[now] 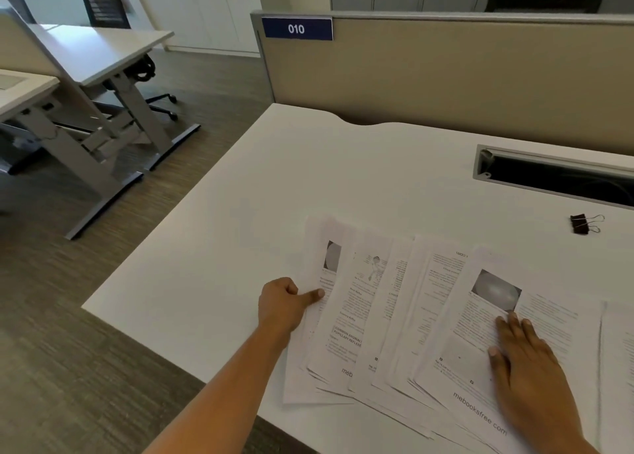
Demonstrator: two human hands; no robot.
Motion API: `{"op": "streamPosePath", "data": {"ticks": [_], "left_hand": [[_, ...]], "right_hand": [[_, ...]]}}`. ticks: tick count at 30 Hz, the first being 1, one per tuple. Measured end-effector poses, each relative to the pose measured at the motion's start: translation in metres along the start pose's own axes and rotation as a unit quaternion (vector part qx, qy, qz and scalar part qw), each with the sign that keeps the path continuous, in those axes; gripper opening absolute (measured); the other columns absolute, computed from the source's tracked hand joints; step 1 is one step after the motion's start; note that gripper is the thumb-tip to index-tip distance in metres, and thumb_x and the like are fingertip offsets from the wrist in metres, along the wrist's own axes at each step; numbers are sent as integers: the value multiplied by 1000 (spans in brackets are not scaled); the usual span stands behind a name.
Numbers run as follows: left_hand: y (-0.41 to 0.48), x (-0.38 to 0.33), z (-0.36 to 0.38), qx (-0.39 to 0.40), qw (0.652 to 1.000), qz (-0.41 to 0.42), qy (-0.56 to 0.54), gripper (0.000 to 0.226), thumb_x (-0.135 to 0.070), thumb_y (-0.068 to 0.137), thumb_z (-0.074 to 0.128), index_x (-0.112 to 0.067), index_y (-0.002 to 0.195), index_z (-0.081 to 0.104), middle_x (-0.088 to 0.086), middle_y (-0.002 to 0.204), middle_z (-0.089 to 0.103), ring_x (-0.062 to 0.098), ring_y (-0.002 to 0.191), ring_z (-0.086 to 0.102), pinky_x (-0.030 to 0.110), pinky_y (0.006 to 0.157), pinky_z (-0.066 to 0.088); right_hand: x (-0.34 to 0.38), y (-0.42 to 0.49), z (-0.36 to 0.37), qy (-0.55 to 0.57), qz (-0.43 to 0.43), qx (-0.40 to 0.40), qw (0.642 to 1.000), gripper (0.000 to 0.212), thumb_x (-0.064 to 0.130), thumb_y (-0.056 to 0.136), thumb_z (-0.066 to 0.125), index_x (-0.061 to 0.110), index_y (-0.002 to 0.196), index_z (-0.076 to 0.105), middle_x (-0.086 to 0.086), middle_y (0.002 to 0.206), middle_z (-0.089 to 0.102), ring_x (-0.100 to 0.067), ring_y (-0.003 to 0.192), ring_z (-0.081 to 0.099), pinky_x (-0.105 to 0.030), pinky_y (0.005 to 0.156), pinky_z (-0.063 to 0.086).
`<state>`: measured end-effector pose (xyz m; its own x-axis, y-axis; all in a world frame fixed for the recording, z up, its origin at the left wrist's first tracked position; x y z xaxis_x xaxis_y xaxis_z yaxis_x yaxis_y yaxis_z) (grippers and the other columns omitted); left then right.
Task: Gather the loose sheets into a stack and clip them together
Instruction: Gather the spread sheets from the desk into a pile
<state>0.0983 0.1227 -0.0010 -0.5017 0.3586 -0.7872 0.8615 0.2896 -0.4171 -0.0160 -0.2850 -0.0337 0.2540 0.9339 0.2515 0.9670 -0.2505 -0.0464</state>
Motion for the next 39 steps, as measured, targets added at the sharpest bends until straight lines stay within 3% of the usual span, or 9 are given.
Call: {"op": "streamPosePath", "data": {"ticks": [3, 5, 7, 9, 17, 27, 32, 36, 39], "left_hand": [[-3, -10, -12, -6, 998, 64, 28, 48, -31, 87, 76, -18, 62, 38, -3, 61, 43, 14, 57, 39, 26, 53, 32], [-9, -16, -6, 54, 991, 101, 67, 22, -31, 99, 60, -21, 80, 63, -8, 77, 65, 12, 69, 61, 23, 60, 46], [-16, -11, 2, 100, 983, 112, 103, 22, -28, 104, 51, -26, 104, 72, -10, 96, 74, 8, 84, 69, 20, 69, 51], [-21, -10, 0, 85, 984, 119, 100, 28, -26, 104, 50, -21, 95, 75, -4, 87, 77, 11, 73, 66, 24, 66, 47], [-25, -34, -64, -44, 982, 155, 94, 30, -37, 102, 51, -28, 119, 73, -5, 102, 79, 13, 86, 73, 36, 80, 60], [-65, -111, -173, -217, 932, 280, 73, 25, -30, 102, 53, -21, 112, 73, -14, 84, 70, 9, 75, 69, 34, 66, 58], [-79, -131, -186, -249, 910, 329, 49, 21, -30, 103, 51, -22, 112, 68, -18, 84, 64, 13, 72, 67, 27, 54, 58], [-93, -151, -197, -272, 886, 374, 20, 32, -37, 104, 49, -14, 116, 68, -21, 92, 64, -4, 79, 66, 11, 59, 57], [-89, -162, -204, -272, 879, 391, -28, 45, -52, 102, 46, -18, 122, 68, -3, 112, 73, 8, 98, 72, 29, 75, 63]], "right_hand": [[0, 0, 1, -2, 2, 2, 1000, 73, 49, 94, 15, 7, 150, 35, -11, 157, 34, -28, 147, 28, -48, 118, 24], [0, 0, 1, -4, 5, 5, 1000, 73, 48, 94, 15, 6, 150, 36, -11, 157, 35, -29, 147, 28, -48, 119, 23], [0, 1, 1, -4, 6, 9, 1000, 73, 48, 94, 14, 6, 149, 36, -12, 156, 35, -29, 147, 29, -48, 118, 23], [1, 1, 0, -2, 7, 10, 1000, 73, 49, 94, 14, 6, 149, 37, -13, 156, 36, -30, 146, 30, -48, 118, 23], [3, 1, -2, -3, 13, 18, 1000, 73, 47, 94, 15, 5, 148, 39, -14, 155, 38, -32, 145, 32, -49, 117, 25], [5, 0, -7, 14, 18, 22, 999, 75, 49, 92, 18, 4, 145, 43, -14, 153, 40, -34, 142, 36, -50, 115, 29], [4, -1, -7, 31, 5, 49, 998, 82, 60, 88, 16, 10, 151, 31, -4, 159, 25, -23, 149, 21, -39, 120, 15], [-2, -4, -22, 84, 24, 65, 994, 63, 42, 96, 47, 11, 150, 36, -4, 161, 25, -21, 150, 18, -40, 121, 12], [-24, -9, -37, 89, 72, 39, 993, 57, 28, 93, 59, 10, 145, 45, -6, 159, 32, -24, 149, 24, -42, 120, 13]]}}
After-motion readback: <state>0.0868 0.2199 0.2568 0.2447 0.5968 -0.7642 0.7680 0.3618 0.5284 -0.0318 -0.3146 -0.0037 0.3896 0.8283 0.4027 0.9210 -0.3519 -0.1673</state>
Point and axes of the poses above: each hand's wrist, its own y-axis towards the middle knuckle, its own z-axis out of the palm, x = y × z, the point moved 10 cm from there along y, towards the middle knuckle
